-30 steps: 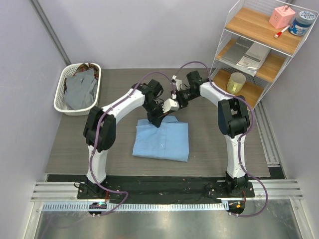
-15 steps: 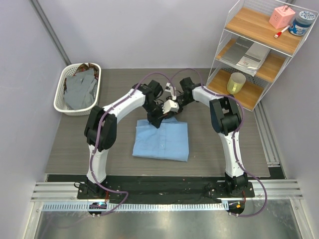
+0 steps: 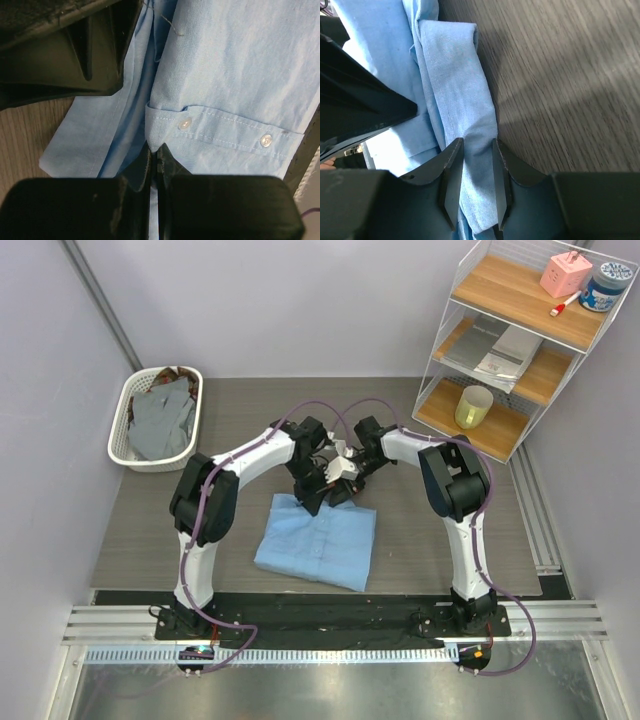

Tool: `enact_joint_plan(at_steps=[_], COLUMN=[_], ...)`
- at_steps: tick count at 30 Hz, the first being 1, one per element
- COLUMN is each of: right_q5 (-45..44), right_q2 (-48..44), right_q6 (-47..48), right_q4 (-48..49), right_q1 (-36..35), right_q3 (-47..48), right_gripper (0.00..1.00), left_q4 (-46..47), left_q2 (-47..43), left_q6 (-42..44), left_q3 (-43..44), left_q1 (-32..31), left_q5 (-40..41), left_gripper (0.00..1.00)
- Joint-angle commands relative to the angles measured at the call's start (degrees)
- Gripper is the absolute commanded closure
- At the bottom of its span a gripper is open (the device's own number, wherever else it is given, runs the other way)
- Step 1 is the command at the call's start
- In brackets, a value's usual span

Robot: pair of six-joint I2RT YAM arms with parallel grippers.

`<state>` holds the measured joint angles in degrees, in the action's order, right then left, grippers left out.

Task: Fold and stack the long sleeve shirts
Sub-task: Fold the shirt

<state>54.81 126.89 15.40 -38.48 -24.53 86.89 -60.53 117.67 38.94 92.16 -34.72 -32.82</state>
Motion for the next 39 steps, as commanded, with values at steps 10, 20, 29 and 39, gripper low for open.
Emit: enact_joint_plan(at_steps=[10, 20, 29, 39], right_q5=[-1.2, -2.2, -7.4, -7.7], right_q2=[-1.6, -0.6, -3.6, -13.8], right_q6=[3.1, 3.7, 7.4, 13.7], right_q4=[-1.4, -2.3, -11.3, -21.9], right_q1=[-0.2, 0.4, 7.5, 9.5], right_q3=[0.0, 2.7, 10.8, 4.8], right_gripper=[0.65, 0.61, 0.44, 0.27], left_q4=[-0.2, 0.5, -0.3, -4.4], left_q2=[0.2, 1.8, -1.7, -4.8], left_q6=[2.0, 3.0, -1.4, 1.1], left_q3=[8.1, 8.4, 11.1, 5.6], left_q1=[0.3, 0.4, 7.5, 12.0], left_q5=[2.6, 2.9, -1.8, -5.2], left_gripper=[1.0, 0.95, 0.55, 0.39])
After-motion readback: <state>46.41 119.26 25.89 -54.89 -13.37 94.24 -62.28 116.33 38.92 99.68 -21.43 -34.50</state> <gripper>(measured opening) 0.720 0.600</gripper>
